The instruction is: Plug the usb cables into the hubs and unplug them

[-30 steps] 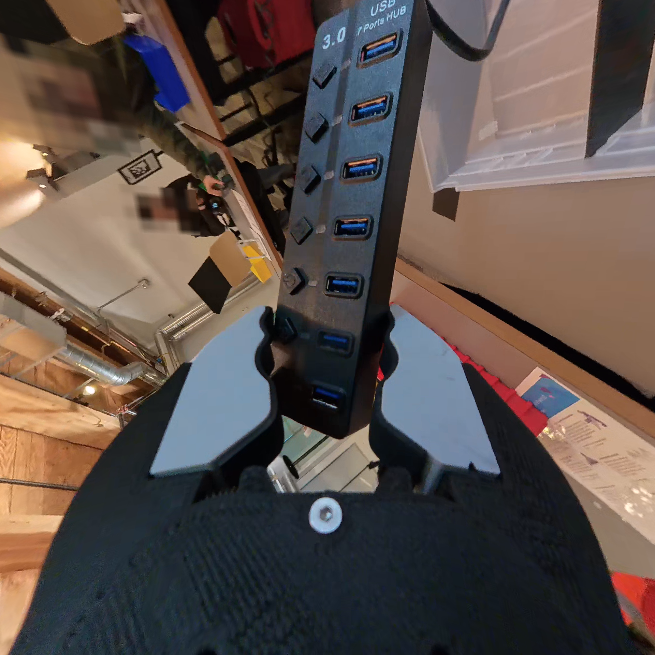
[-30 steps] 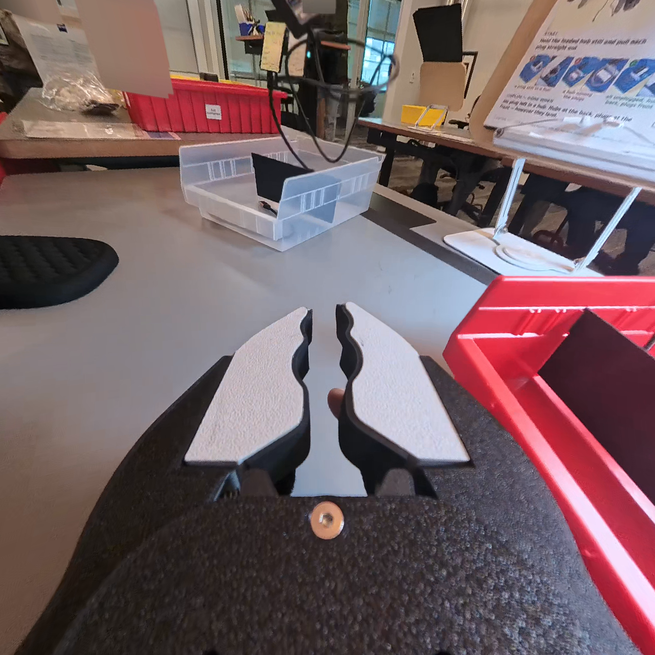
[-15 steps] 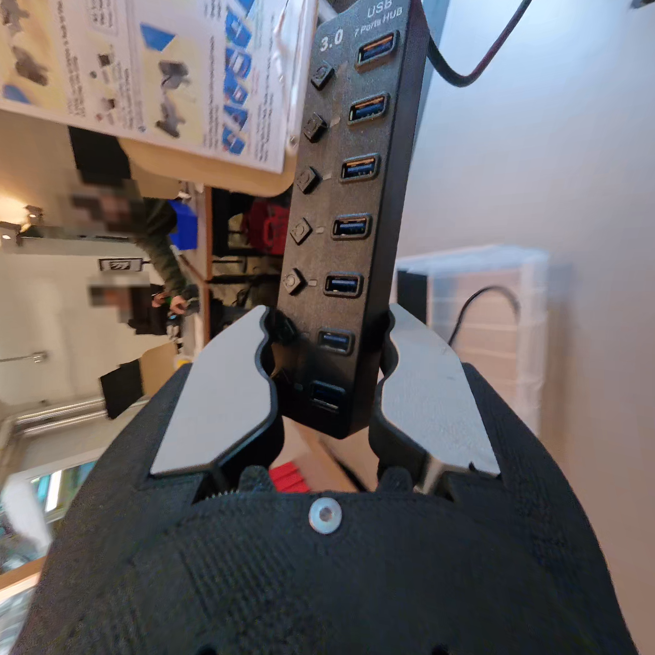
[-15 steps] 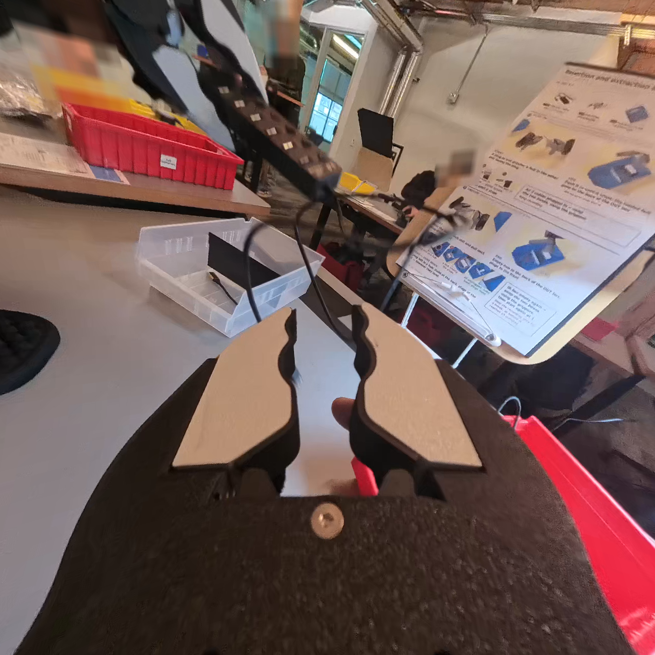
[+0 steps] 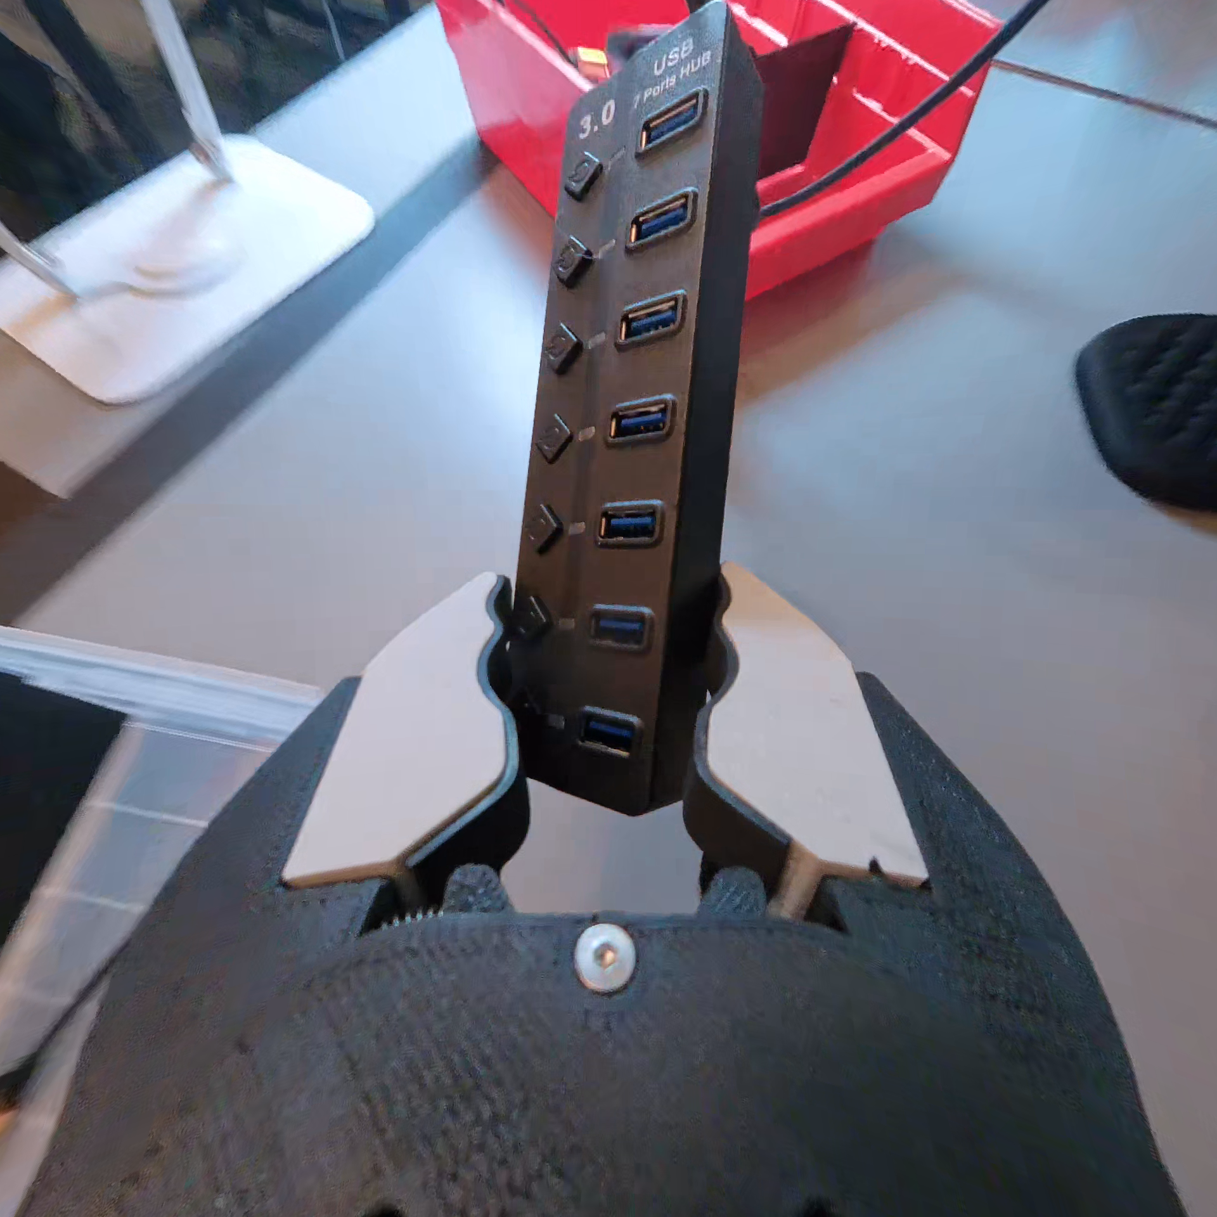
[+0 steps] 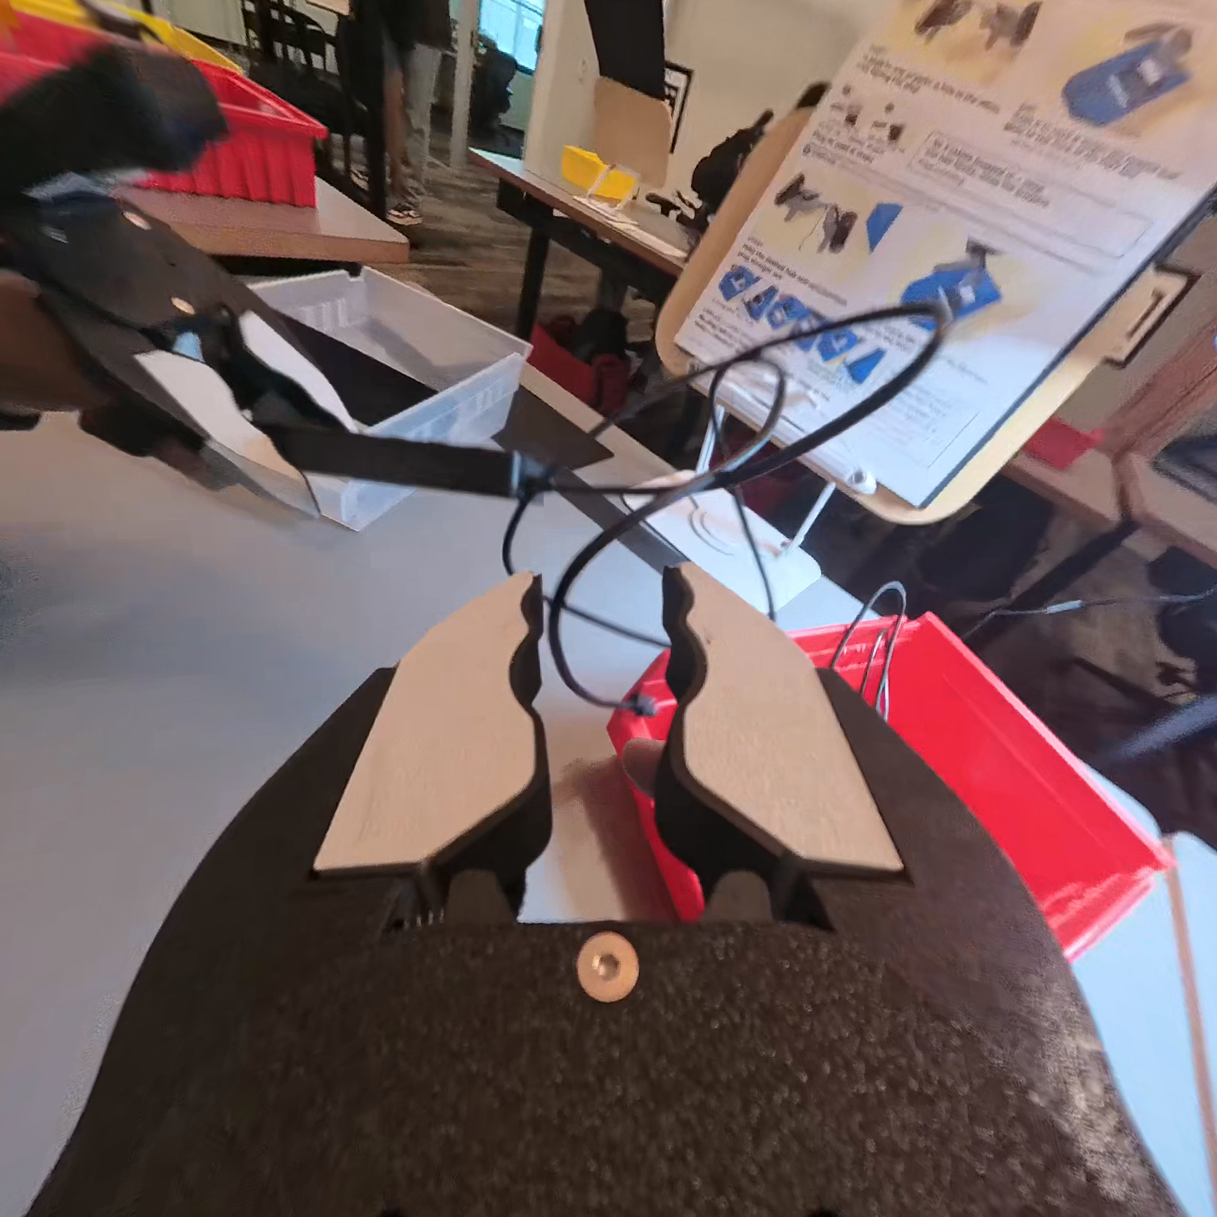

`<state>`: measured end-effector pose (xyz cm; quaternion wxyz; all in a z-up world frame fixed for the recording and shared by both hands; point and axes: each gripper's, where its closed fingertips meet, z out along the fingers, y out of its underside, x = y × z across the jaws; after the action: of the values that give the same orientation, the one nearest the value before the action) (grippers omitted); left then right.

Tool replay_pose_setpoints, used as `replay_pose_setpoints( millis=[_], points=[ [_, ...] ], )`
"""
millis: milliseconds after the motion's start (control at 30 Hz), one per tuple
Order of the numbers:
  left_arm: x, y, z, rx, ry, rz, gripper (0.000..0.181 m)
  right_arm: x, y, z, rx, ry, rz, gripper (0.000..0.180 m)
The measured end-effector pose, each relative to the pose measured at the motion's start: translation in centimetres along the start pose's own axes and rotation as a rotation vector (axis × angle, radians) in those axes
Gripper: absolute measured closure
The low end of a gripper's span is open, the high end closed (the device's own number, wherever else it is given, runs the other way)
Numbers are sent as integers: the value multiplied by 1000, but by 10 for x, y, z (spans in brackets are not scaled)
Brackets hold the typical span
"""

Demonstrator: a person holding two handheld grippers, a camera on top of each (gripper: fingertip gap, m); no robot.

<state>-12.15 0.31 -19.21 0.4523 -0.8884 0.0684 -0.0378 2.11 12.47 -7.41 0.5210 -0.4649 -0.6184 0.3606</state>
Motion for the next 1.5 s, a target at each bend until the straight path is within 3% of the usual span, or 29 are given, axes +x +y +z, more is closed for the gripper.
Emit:
replay_pose_setpoints(
  millis=[100,200,267,367,400,500,600,767,867,967,1067,1167,1267,1367,1433,1500],
  points=[
    [7,12,12,-29,78,-69,124,-28,-16,-3,11,-95,-147,142],
    [17,12,22,-13,166,-185,124,-61,1,21,-83,-146,-330,133],
    [28,13,27,-6,234,-245,124,-68,25,52,-135,-59,-524,126],
    [41,20,31,-39,272,-284,124,-58,53,96,-162,186,-981,106],
    [44,24,32,-58,269,-283,125,-63,62,108,-153,184,-1065,103],
    [58,30,32,-84,304,-320,125,-81,91,132,-187,69,-1126,101],
    [63,38,30,-125,290,-276,126,-97,96,137,-160,1,-1286,120],
    [81,15,2,-8,336,-57,140,-121,97,121,-72,-273,-1037,120],
    [96,-7,-21,118,398,33,133,-131,94,106,-38,-412,-836,120],
    [104,-20,-49,244,448,137,114,-132,84,91,6,-533,-619,120],
    [100,-34,-70,378,420,188,111,-134,54,69,124,-695,-320,121],
    [107,-49,-67,444,402,227,105,-150,10,38,291,-926,-15,121],
    [130,-71,-61,495,457,281,104,-175,-10,14,346,-1148,149,120],
    [155,-84,-58,474,539,339,106,-194,-8,6,322,-1255,250,120],
    [164,-83,-51,432,574,374,121,-197,0,6,272,-1287,302,120],
    [150,-85,-36,369,502,270,122,-184,8,21,228,-1148,306,120]
  ],
)
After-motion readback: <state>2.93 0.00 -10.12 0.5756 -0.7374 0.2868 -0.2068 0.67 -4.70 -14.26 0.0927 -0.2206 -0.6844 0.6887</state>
